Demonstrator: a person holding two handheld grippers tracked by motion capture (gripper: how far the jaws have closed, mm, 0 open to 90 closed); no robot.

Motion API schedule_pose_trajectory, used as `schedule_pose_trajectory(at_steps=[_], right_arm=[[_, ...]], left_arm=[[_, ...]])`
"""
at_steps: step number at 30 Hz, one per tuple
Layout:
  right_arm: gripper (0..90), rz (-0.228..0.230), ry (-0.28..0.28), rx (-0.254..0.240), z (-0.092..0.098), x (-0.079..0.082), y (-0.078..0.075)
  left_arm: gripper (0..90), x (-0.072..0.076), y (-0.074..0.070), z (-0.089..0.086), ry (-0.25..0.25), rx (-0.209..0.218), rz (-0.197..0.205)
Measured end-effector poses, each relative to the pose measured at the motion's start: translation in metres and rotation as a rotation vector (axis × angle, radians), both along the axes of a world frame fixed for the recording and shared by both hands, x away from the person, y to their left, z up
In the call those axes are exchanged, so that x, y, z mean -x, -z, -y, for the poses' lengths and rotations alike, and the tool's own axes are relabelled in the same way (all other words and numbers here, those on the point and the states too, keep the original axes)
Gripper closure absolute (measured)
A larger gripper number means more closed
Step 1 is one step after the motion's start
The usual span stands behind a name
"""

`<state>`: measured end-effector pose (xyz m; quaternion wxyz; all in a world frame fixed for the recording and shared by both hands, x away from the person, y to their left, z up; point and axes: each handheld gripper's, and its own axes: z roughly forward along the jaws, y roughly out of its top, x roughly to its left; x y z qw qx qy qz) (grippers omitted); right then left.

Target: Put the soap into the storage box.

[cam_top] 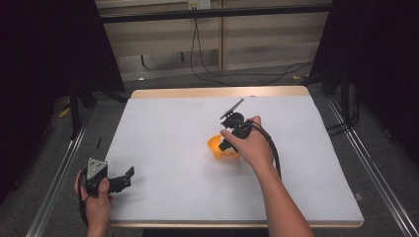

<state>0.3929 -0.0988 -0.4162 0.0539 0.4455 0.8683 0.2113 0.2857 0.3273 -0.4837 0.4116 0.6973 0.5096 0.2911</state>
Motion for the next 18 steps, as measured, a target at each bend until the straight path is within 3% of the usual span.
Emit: schedule_pose_trajectory(at_steps=[3, 5, 18], right_arm=[[22.4, -0.005, -0.004, -0.004, 0.000, 0.000, 0.000], [19.9, 0.008, -0.002, -0.034, 0.002, 0.001, -0.004], [13.5, 0.039, 0.018, -0.032, 0.014, 0.009, -0.013]], left_arm=[[0.1, 0.000, 0.000, 0.000, 0.001, 0.000, 0.000], [0.1, 0.000, 0.000, 0.000, 0.003, -0.001, -0.001], [0.1, 0.000, 0.000, 0.000, -0.001, -0.001, 0.001]])
